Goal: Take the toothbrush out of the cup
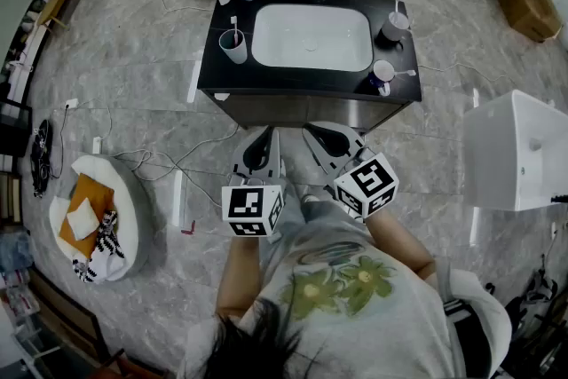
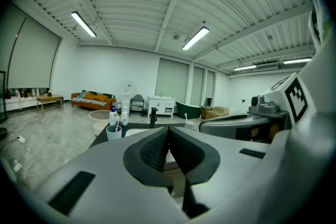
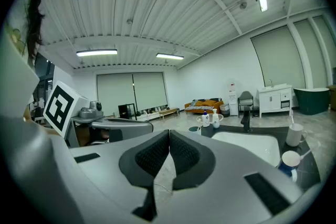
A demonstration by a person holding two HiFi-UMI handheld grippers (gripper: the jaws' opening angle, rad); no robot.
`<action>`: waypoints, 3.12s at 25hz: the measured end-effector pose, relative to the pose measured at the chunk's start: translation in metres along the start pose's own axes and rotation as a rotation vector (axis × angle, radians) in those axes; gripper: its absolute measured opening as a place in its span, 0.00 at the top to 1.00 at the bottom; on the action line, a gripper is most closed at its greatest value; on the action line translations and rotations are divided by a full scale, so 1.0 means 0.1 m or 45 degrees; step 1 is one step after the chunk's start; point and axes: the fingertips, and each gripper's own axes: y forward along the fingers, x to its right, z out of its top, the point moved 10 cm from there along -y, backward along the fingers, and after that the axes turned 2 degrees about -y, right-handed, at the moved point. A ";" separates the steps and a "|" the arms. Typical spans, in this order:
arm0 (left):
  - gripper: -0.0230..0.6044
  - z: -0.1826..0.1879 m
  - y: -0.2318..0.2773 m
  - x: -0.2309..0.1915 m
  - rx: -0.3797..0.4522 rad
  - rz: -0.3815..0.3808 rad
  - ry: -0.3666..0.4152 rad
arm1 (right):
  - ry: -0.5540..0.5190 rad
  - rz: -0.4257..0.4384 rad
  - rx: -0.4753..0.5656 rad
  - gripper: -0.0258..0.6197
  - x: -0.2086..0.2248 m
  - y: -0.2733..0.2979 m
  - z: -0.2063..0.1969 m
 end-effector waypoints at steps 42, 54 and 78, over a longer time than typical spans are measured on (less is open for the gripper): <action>0.93 0.51 1.70 -2.91 -0.119 -0.061 -0.089 | 0.114 -0.070 -0.191 0.77 1.17 3.30 0.51; 0.93 0.65 2.25 -3.35 -0.179 0.009 -0.084 | 0.156 0.000 -0.348 0.77 1.70 4.06 0.32; 0.93 0.37 2.63 -3.84 -0.314 0.030 -0.160 | 0.073 0.066 -0.568 0.79 2.04 4.92 -0.07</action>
